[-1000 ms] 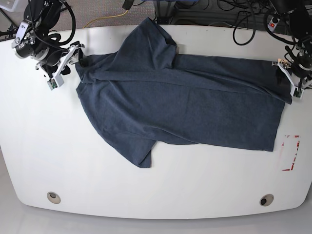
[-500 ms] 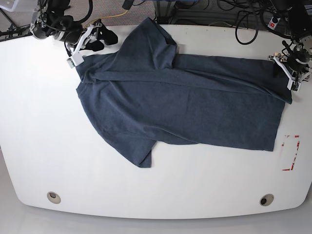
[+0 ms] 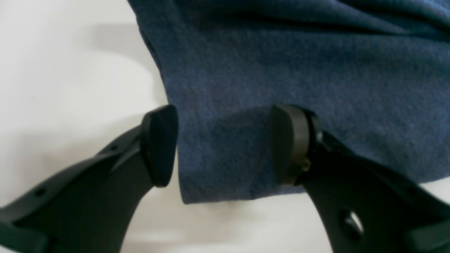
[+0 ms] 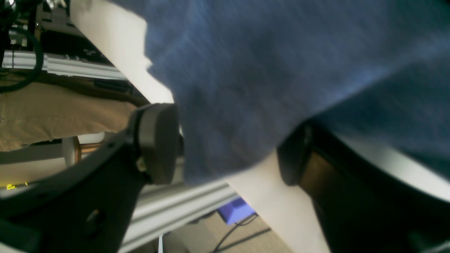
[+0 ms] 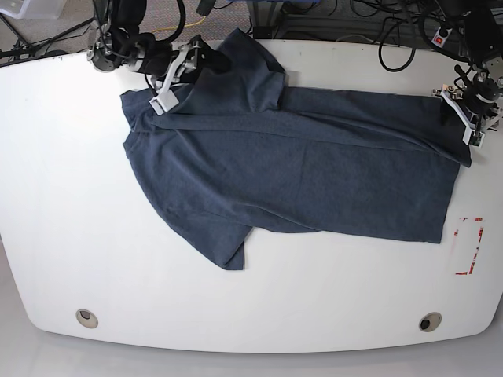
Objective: Fold the T-shirt properly
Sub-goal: 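Move the right gripper along the shirt edge and regrasp the fabric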
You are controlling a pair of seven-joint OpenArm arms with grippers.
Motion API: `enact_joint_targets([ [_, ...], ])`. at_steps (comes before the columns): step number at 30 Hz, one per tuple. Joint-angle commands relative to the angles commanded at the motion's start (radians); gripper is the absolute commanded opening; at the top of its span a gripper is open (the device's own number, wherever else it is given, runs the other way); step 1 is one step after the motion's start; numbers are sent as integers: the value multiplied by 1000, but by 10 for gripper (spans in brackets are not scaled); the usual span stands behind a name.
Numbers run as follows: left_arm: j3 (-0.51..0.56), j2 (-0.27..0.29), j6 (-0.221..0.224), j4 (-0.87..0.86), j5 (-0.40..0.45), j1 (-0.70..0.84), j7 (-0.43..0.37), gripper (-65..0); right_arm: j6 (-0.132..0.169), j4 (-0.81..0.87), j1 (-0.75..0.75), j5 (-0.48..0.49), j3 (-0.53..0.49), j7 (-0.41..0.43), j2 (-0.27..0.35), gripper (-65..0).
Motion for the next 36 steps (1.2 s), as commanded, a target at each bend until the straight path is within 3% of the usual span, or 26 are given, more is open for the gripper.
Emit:
enact_joint_targets([
  [2, 0, 0, 0, 0, 0, 2, 0, -276, 0, 14, -2, 0, -6, 3, 0, -361],
  [6, 0, 0, 0, 0, 2, 2, 0, -278, 0, 95, -9, -3, -6, 0, 0, -631],
  [7, 0, 0, 0, 0, 2, 2, 0, -278, 0, 114, -11, -3, -6, -2, 0, -650],
  [14, 0, 3, 0, 0, 5, 2, 0, -278, 0, 276, -29, 2, -3, -3, 31, -650],
  [22, 6, 2, 0, -2, 8, 2, 0, -278, 0, 284, 123, 17, -2, -3, 100, -650],
  [36, 3, 0, 0, 0, 8, 2, 2, -278, 0, -31, 402, 17, -8, -18, 176, -650],
])
